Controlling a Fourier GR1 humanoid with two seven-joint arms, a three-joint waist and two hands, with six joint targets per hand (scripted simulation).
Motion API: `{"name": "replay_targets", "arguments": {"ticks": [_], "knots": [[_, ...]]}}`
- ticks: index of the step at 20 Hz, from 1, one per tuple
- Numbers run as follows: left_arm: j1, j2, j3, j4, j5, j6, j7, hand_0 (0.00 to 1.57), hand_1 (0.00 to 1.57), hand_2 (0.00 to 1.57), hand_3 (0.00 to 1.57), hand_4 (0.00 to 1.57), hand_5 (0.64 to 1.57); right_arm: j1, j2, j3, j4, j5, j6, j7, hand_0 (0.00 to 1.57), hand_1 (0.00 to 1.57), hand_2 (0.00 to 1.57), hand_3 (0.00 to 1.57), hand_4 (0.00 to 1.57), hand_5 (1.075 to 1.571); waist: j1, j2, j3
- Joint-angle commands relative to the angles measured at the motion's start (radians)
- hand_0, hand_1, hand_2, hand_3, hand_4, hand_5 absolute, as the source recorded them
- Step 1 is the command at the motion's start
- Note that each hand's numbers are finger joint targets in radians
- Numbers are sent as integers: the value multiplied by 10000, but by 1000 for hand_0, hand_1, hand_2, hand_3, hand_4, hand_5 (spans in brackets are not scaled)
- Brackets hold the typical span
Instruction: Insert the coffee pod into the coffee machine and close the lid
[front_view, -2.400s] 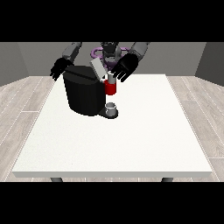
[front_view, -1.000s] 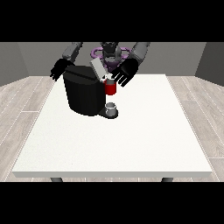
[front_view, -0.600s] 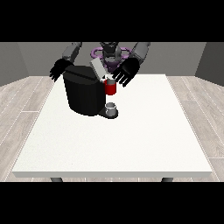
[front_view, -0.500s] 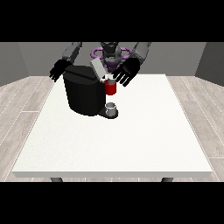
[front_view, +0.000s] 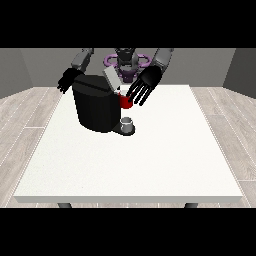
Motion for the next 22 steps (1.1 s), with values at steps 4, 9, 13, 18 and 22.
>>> {"name": "replay_targets", "arguments": {"ticks": [4,9,13,18,22], "knots": [[215,62,-37,-208,-38,-377,-382,0,0,0,0,0,1571,172,-103,-459,665,-133,-115,-451,0,0,0,0,338,1571,516,-186,-8],[-122,-55,145,-171,9,-680,343,0,0,0,0,0,1571,294,-115,-293,603,-159,100,-378,0,0,0,0,424,1571,322,-725,-9],[773,-180,97,-384,-49,-308,-101,0,0,0,0,0,1571,871,-108,-374,726,-239,136,-473,0,0,0,0,392,1571,649,-1114,-11],[1319,-1670,1021,-590,1287,-176,379,0,0,0,0,0,1571,1125,-4,-535,1133,-307,17,-616,0,0,0,0,387,1571,1322,-1913,-14],[2021,-2156,2279,-582,2819,-341,44,0,0,0,0,249,1571,1758,-67,-706,1006,-401,-107,-248,0,0,0,0,424,1571,1693,-3002,-27]]}}
